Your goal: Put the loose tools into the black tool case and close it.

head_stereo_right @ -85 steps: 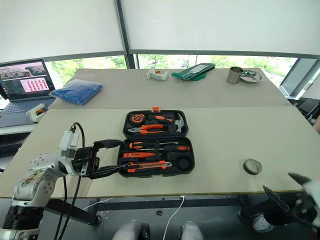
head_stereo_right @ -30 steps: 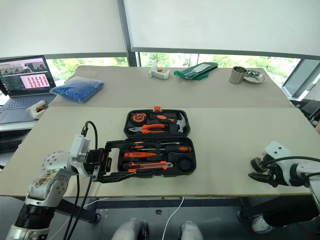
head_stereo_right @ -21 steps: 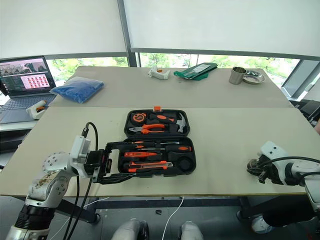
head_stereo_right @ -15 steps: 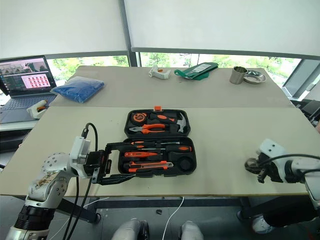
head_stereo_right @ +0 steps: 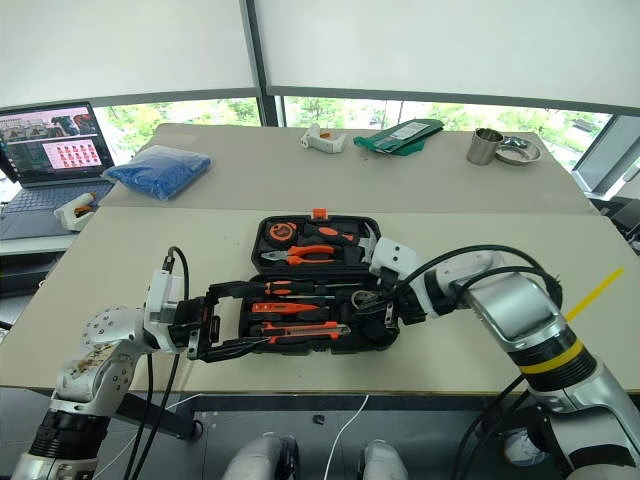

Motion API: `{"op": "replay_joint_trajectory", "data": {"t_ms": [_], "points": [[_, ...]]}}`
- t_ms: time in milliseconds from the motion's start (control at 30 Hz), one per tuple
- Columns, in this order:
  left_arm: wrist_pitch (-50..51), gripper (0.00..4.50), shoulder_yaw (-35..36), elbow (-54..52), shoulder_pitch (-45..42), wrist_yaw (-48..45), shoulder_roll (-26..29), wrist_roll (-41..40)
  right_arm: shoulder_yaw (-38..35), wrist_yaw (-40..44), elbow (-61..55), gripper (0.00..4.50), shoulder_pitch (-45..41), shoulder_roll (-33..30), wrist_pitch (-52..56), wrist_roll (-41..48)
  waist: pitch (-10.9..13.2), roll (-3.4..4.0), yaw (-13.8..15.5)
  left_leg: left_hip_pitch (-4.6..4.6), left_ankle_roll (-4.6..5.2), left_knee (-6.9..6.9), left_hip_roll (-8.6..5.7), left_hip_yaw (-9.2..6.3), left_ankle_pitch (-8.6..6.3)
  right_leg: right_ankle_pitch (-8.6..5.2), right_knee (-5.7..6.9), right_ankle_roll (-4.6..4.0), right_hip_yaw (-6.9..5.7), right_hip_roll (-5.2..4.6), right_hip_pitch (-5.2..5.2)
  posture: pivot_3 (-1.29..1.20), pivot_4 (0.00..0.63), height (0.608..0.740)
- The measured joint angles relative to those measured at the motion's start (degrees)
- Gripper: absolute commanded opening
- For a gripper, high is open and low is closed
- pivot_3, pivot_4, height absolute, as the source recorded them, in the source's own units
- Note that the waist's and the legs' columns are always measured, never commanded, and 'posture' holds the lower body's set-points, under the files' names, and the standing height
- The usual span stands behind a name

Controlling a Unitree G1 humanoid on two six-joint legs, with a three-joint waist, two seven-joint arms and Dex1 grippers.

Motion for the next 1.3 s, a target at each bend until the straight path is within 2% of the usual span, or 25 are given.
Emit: {"op": "replay_joint_trajectory", "data": {"t_ms": [267, 433, 733, 867, 933, 967, 1033, 1067, 1167, 1300], "points": [[-0.04, 4.5, 1.06, -1.6, 3.11, 1.37, 1.01, 0.01, 4.25, 1.84, -1.03, 0.05, 0.51, -3.55, -0.5, -3.63, 0.0, 0.0, -0.04, 0.07, -0.49, 0.0, 0.12, -0.03, -0.22, -0.3, 0.03, -0.25, -0.06, 0.07, -0.02, 0.0, 0.15, 0.74], [-0.77, 4.5, 1.07, -1.58, 3.64, 1.34, 1.07, 0.07, 3.95, 1.46, -1.19, 0.05, 1.36, -1.92, -0.05, -3.55, 0.0, 0.0, -0.13, 0.1, -0.52, 0.0, 0.13, -0.02, -0.2, -0.29, 0.04, -0.25, -0.06, 0.09, 0.01, 0.0, 0.15, 0.74], [-1.81, 4.5, 1.08, -1.53, 3.67, 1.43, 1.32, 0.11, 2.95, 1.7, -1.28, 3.12, 2.29, -2.36, -0.07, -3.86, 0.0, 0.0, -0.07, 0.12, -0.52, 0.0, 0.13, -0.03, -0.18, -0.26, 0.07, -0.29, -0.06, 0.1, 0.02, 0.0, 0.15, 0.74], [-0.82, 4.5, 1.9, -1.55, 3.69, 4.52, 0.87, -0.07, -1.96, 2.11, -0.98, 4.44, 3.8, -0.68, -1.76, -0.43, 0.02, -0.03, -0.11, 0.11, -0.51, 0.0, 0.13, -0.01, -0.18, -0.21, 0.08, -0.22, -0.04, 0.1, 0.01, 0.0, 0.15, 0.74], [2.01, 4.5, 3.43, -1.26, 2.89, 8.08, 0.9, -0.53, -6.81, 3.42, -0.36, 4.44, 3.8, -0.67, -3.44, 2.63, 0.03, -0.04, -0.11, 0.11, -0.51, 0.0, 0.14, -0.04, -0.16, -0.04, 0.09, 0.14, -0.04, 0.15, 0.02, 0.0, 0.15, 0.74], [2.94, 4.07, 4.31, -0.36, 1.99, 9.3, 1.34, -0.64, -9.21, 4.72, 0.64, 4.17, 3.72, -2.08, -4.24, 3.61, 0.03, -0.04, 0.01, 0.12, -0.53, 0.0, 0.12, -0.06, -0.16, -0.06, 0.08, 0.17, -0.06, 0.15, 0.04, 0.0, 0.15, 0.74], [3.6, 3.82, 5.75, 3.92, -0.85, 12.21, 2.67, 0.86, -12.6, 6.4, 3.49, 3.8, 3.79, -4.25, -6.11, 4.49, 0.03, -0.04, 0.24, 0.16, -0.54, 0.0, 0.11, -0.08, -0.15, -0.15, 0.06, 0.15, -0.09, 0.15, 0.02, 0.0, 0.15, 0.74], [4.65, 3.34, 6.45, 7.18, -2.9, 14.56, 3.79, 2.52, -14.09, 7.0, 5.55, 3.38, 3.93, -4.64, -7.56, 4.56, 0.04, -0.07, 0.27, 0.22, -0.56, 0.0, 0.11, -0.09, -0.15, -0.27, 0.03, -0.01, -0.13, 0.16, 0.01, 0.0, 0.15, 0.74], [7.71, 2.28, 7.53, 13.65, -6.91, 19.97, 5.76, 6.16, -15.11, 4.98, 11.51, 2.38, 4.12, -3.1, -13.37, 2.02, 0.04, -0.1, -0.1, 0.24, -0.57, 0.0, 0.12, -0.03, -0.14, -0.21, 0.03, 0.02, -0.09, 0.17, 0.13, 0.0, 0.15, 0.74], [11.97, 0.86, 4.23, 20.03, -10.58, 24.11, 5.74, 11.57, -11.2, -4.66, 24.54, 0.98, 3.54, 1.83, -27.31, -10.03, 0.05, -0.1, -0.37, 0.18, -0.6, -0.01, 0.07, 0.06, -0.1, -0.03, 0.11, 0.3, -0.03, 0.22, 0.01, 0.0, 0.15, 0.74]]}}
